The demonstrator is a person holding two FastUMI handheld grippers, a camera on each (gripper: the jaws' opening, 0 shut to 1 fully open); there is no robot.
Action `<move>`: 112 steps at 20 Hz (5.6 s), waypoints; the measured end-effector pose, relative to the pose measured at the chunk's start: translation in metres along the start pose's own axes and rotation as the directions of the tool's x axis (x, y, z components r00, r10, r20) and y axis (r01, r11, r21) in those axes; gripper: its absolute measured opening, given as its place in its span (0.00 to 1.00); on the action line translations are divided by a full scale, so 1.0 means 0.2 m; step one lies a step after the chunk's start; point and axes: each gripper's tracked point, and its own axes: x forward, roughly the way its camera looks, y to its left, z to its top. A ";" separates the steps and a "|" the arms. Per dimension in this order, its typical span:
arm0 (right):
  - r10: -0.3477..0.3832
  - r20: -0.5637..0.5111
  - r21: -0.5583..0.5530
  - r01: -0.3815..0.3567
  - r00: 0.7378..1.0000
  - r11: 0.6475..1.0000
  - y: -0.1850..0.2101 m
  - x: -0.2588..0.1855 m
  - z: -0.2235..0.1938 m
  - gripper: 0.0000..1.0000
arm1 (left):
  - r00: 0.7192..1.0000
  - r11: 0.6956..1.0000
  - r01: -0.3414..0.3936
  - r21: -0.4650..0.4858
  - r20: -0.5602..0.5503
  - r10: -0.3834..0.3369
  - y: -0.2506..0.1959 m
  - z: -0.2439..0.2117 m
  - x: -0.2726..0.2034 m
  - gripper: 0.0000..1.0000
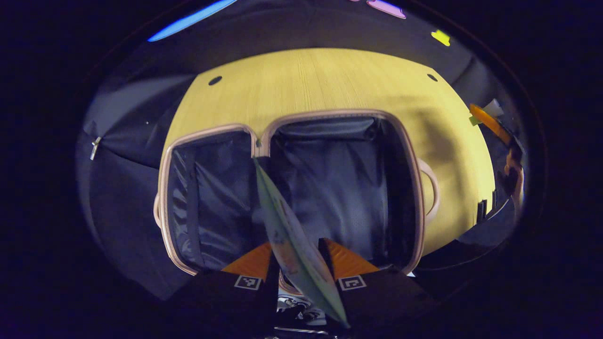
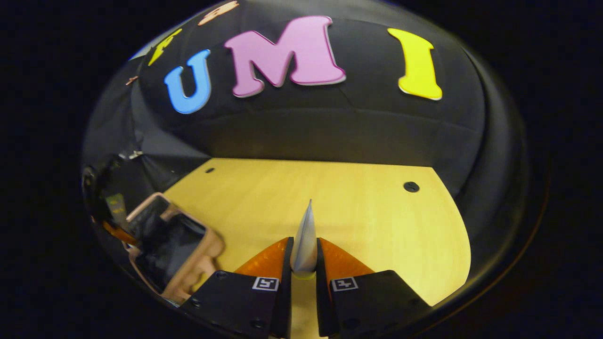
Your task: First open the suitcase, pack the skin care products into it, and then close the suitcase.
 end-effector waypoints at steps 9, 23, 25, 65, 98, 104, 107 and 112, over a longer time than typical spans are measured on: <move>0.148 -0.043 0.002 -0.148 0.988 0.989 0.79 -0.21 -0.20 0.25 | 0.948 1.000 -0.028 0.001 -0.317 0.027 -0.07 -0.31 0.33 0.83; 0.149 -0.552 0.252 -0.005 0.820 0.968 1.31 0.08 -0.93 0.25 | 0.935 0.970 -0.045 -0.239 0.333 0.125 0.57 -0.08 -0.49 0.99; 0.084 -0.609 0.211 0.059 0.789 0.976 1.29 0.12 -1.05 0.28 | 0.922 0.935 -0.077 -0.346 0.333 0.200 0.78 -0.16 -0.58 0.99; 0.043 -0.159 0.377 0.021 0.986 0.926 0.57 -0.37 -0.38 0.97 | 0.844 0.977 -0.109 -0.186 0.501 0.189 0.69 0.34 -1.31 0.09; -0.132 0.228 -0.034 0.144 0.965 0.989 -0.15 -1.21 0.34 0.97 | 0.486 0.991 0.025 0.130 0.865 -0.126 -1.71 0.75 -1.74 0.94; -0.136 0.483 -0.064 0.190 0.865 0.980 0.16 -1.32 0.88 0.97 | 0.275 0.999 0.051 -0.010 0.961 -0.004 -1.45 0.55 -2.16 0.94; -0.082 0.518 -0.105 0.159 0.852 0.982 0.32 -1.32 0.94 1.00 | 0.215 0.998 0.013 -0.064 0.975 0.060 -1.27 0.57 -2.28 0.96; -0.085 0.522 -0.102 0.161 0.849 0.982 0.39 -1.31 0.96 0.97 | 0.172 0.998 0.027 -0.059 0.984 0.053 -1.25 0.60 -2.35 0.96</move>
